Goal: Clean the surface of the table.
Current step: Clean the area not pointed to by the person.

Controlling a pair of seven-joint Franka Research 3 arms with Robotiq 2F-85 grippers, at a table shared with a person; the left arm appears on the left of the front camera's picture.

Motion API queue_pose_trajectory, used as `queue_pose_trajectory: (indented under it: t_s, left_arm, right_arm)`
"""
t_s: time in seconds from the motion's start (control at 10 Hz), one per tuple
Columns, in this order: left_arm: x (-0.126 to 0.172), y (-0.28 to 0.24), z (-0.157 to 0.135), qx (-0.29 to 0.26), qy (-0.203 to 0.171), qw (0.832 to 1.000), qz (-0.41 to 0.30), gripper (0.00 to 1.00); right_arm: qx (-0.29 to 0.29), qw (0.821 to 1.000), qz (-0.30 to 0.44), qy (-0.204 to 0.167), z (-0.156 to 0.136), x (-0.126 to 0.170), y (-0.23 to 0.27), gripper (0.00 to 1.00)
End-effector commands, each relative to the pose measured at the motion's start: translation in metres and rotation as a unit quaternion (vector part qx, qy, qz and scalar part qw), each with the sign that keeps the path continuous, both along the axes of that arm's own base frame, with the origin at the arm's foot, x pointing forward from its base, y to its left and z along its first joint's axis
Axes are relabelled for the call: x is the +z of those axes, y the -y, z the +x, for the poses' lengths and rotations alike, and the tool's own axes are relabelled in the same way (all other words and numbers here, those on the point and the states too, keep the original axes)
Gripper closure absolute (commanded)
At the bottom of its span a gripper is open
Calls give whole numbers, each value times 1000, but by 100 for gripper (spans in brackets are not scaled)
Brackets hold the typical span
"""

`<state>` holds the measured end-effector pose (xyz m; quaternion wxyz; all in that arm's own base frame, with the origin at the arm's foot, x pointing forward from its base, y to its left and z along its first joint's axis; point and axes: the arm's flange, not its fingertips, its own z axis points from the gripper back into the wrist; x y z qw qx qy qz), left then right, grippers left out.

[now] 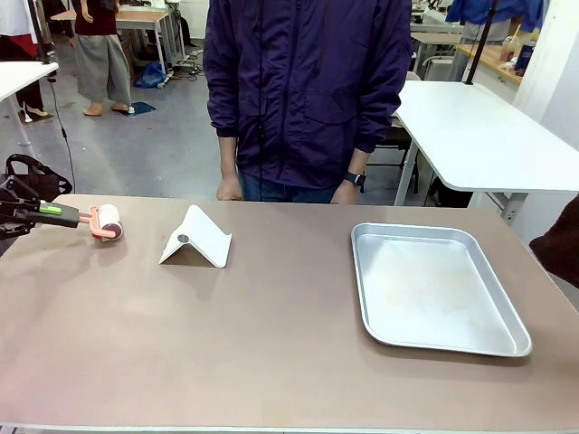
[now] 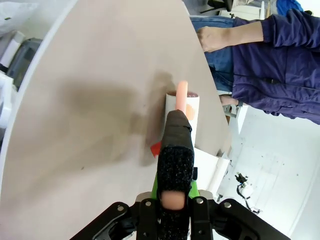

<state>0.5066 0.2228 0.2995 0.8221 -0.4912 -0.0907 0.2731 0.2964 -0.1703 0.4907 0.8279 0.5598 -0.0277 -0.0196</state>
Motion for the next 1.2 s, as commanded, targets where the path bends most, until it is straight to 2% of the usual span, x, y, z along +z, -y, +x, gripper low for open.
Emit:
queue_pose_trajectory:
  t_s: [0.0,0.2,0.3,0.7,0.9,1.1]
  left_arm:
    - [13,4,2,28,36,999,-21,79]
    - [44,13,-22,27,77,995,-49,79]
    - [60,15,-38,29,86,994,-58,79]
    - [89,12,-97,7,37,994,-98,79]
    - [97,10,-138,-14,31,992,-121,79]
    - [101,4,-196,-60,19,982,-176,79]
  right_arm:
    - [6,1000,1,9,-4,2,-1,91]
    - [6,1000,1,9,-4,2,-1,91]
    - [6,1000,1,9,-4,2,-1,91]
    - [6,1000,1,9,-4,2,-1,91]
    - [6,1000,1,9,-4,2,-1,91]
    - [6,1000,1,9,-4,2,-1,91]
